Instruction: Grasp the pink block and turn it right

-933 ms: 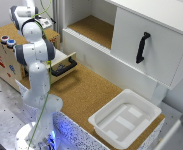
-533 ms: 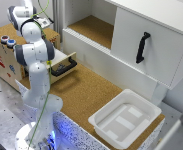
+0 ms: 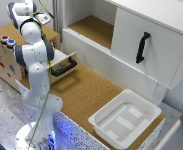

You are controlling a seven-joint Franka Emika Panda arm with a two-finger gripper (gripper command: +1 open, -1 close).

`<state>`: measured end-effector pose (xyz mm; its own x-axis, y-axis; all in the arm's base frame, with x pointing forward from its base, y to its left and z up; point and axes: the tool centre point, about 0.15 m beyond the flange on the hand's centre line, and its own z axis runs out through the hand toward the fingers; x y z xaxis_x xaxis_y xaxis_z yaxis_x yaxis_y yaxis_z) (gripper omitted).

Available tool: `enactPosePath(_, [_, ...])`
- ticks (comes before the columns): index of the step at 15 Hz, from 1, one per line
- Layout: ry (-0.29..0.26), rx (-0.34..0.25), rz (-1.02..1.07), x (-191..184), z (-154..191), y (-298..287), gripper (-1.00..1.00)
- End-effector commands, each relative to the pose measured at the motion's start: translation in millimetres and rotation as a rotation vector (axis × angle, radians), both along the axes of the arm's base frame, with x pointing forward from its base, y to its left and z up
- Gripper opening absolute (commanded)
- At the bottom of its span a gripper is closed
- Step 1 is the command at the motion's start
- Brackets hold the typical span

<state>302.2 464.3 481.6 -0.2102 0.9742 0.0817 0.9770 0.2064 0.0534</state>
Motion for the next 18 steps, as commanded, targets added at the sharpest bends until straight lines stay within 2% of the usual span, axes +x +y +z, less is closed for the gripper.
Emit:
enactPosePath(1, [-0.004, -0.05, -0.189, 10.7, 15.3, -12.1, -1.0])
enactPosePath(4, [0.015, -0.061, -0.388, 5.7, 3.7, -17.1, -1.0])
enactPosePath(5, [0.006, -0.063, -0.464, 2.2, 6.2, -17.8, -1.0])
enactPosePath(8, [-0.017, 0.013, -0.619, -3.2, 14.2, -11.5, -1.0])
enactPosePath(10, [0.004, 0.026, -0.756, -11.1, 7.8, -10.3, -1.0])
enactPosePath(12, [0.022, 0.092, -0.877, -22.1, -2.5, -11.7, -1.0])
enactPosePath(14, [0.003, 0.159, -1.024, -28.6, -11.7, -10.7, -1.0])
enactPosePath(15, [-0.03, 0.093, -1.062, -28.1, -16.4, -4.5, -1.0])
enactPosePath(16, [-0.045, 0.063, -1.086, -26.1, -19.2, -1.4, -1.0])
enactPosePath(18, [-0.076, 0.043, -1.192, -19.3, -26.0, 0.0, -1.0])
